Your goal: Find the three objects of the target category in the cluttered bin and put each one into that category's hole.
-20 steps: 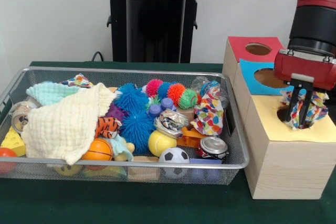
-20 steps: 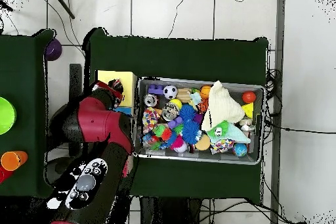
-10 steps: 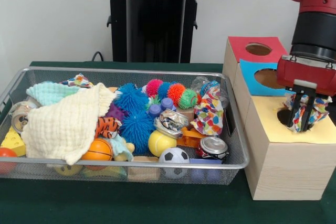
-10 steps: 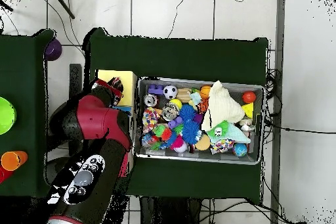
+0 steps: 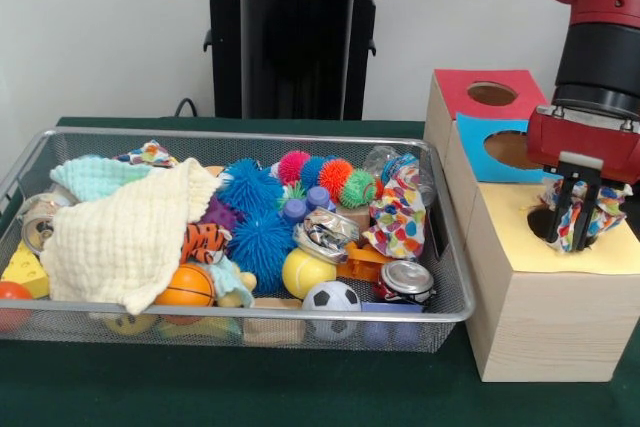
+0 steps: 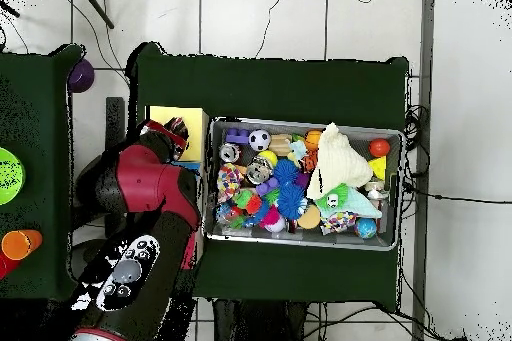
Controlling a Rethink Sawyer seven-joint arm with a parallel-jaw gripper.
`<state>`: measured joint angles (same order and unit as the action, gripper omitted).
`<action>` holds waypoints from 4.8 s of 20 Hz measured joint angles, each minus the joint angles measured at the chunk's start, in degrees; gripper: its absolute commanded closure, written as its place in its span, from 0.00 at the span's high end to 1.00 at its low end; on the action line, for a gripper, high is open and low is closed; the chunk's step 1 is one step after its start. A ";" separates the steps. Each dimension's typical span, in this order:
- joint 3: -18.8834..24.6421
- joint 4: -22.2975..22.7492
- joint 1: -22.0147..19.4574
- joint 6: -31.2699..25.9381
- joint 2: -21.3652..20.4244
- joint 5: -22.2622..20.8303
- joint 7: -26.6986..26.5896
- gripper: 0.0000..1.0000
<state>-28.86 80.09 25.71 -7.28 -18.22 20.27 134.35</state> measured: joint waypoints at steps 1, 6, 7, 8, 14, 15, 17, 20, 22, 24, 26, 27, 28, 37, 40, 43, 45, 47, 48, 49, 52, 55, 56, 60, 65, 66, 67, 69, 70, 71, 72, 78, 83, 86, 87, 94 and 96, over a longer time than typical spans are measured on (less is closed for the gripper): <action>0.00 0.00 -0.01 0.00 0.00 0.00 0.00 0.00; 0.03 -0.03 -0.05 -0.68 -0.16 0.03 0.00 0.00; 0.07 -0.04 -0.12 -0.83 -0.21 0.03 0.00 0.00; 0.12 -0.04 -0.17 -0.87 -0.24 0.03 0.00 0.00; 1.88 0.19 -1.56 -1.72 -1.26 0.01 0.00 0.00; 2.18 0.23 -1.80 -1.93 -1.45 0.01 0.00 0.00; 2.61 0.31 -2.12 -2.12 -1.69 0.01 0.00 0.00; 2.99 0.48 -2.42 -2.12 -1.93 0.01 0.00 0.00; 3.06 0.50 -2.45 -2.12 -1.96 0.01 0.00 0.00; 3.20 0.55 -2.53 -2.12 -2.04 0.01 0.00 0.00; 3.28 0.60 -2.61 -2.11 -2.09 0.01 0.00 0.00; 3.38 0.63 -2.69 -2.12 -2.15 0.01 0.00 0.00; 3.60 0.71 -2.86 -2.12 -2.27 0.01 0.00 0.00; 4.13 1.01 -3.20 -2.09 -2.62 0.02 0.00 0.00; 4.14 1.02 -3.21 -2.09 -2.62 0.02 0.00 0.00; 4.14 1.02 -3.21 -2.09 -2.62 0.02 0.00 0.00; 4.14 1.02 -3.21 -2.09 -2.62 0.02 0.00 0.00; 4.14 1.02 -3.21 -2.09 -2.62 0.02 0.00 0.00; 4.14 1.02 -3.21 -2.09 -2.62 0.02 0.00 0.00; 4.14 1.02 -3.21 -2.09 -2.62 0.02 0.00 0.00; 4.13 1.02 -3.21 -2.09 -2.62 0.02 0.00 0.00; 4.14 1.02 -3.21 -2.09 -2.62 0.02 0.00 0.00; 4.14 1.03 -3.21 -2.09 -2.63 0.02 0.00 0.00; 4.20 1.09 -3.24 -2.06 -2.67 0.03 0.00 0.00; 4.29 1.15 -3.31 -2.05 -2.74 0.05 0.00 0.00; 4.29 1.19 -3.30 -2.03 -2.75 0.05 0.00 0.00; 4.29 1.19 -3.30 -2.03 -2.75 0.05 0.00 0.00; 4.29 1.21 -3.30 -2.02 -2.76 0.05 0.00 0.00; 4.29 1.22 -3.30 -2.02 -2.76 0.05 0.00 0.00; 4.29 1.22 -3.30 -2.02 -2.76 0.05 0.00 0.00; 4.29 1.22 -3.30 -2.00 -2.76 0.05 0.00 0.00; 4.31 1.35 -3.30 -1.90 -2.83 0.06 0.00 0.00; 4.30 1.44 -3.24 -1.90 -2.88 0.05 0.00 0.00; 4.30 1.46 -3.24 -1.90 -2.90 0.05 0.00 0.00; 4.31 1.48 -3.24 -1.90 -2.92 0.05 0.00 0.00; 5.65 3.23 -3.99 -1.91 -4.18 -1.20 0.00 0.00; 5.92 3.97 -4.28 -1.91 -4.63 -2.18 0.00 0.00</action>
<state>-22.94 84.07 21.43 -9.19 -22.84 18.08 134.35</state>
